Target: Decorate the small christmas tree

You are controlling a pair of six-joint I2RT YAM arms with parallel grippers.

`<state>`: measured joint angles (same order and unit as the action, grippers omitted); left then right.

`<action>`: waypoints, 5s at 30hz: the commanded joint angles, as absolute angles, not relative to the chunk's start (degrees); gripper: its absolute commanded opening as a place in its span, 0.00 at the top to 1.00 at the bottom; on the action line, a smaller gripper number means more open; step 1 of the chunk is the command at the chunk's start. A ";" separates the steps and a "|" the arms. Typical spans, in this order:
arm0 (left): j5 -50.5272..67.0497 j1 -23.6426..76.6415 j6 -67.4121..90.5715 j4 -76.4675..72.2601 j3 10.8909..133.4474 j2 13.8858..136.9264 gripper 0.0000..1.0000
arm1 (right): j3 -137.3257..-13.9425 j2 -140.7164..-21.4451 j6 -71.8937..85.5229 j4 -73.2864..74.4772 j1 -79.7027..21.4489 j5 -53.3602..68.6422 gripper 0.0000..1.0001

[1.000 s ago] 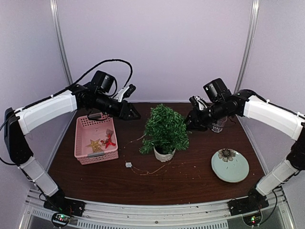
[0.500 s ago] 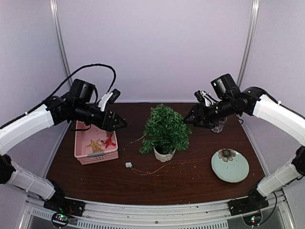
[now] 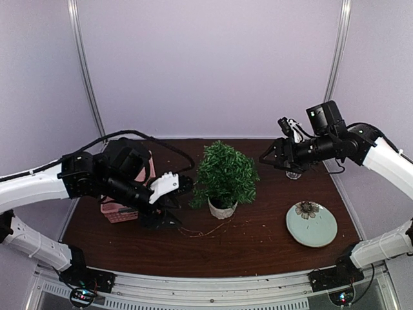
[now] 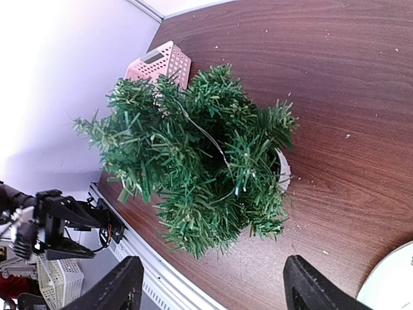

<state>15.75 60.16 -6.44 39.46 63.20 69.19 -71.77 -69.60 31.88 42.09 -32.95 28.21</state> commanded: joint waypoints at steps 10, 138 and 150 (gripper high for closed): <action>4.14 70.04 -24.43 36.62 69.13 88.18 0.56 | -61.44 -57.37 35.31 35.87 -31.53 26.72 0.26; 20.84 68.11 -24.26 39.79 100.85 91.40 1.00 | -51.56 -53.49 0.93 16.09 -50.54 23.70 0.76; 15.89 67.77 -23.18 35.78 99.00 91.86 1.00 | -51.01 -45.80 7.16 22.03 -50.53 13.25 1.00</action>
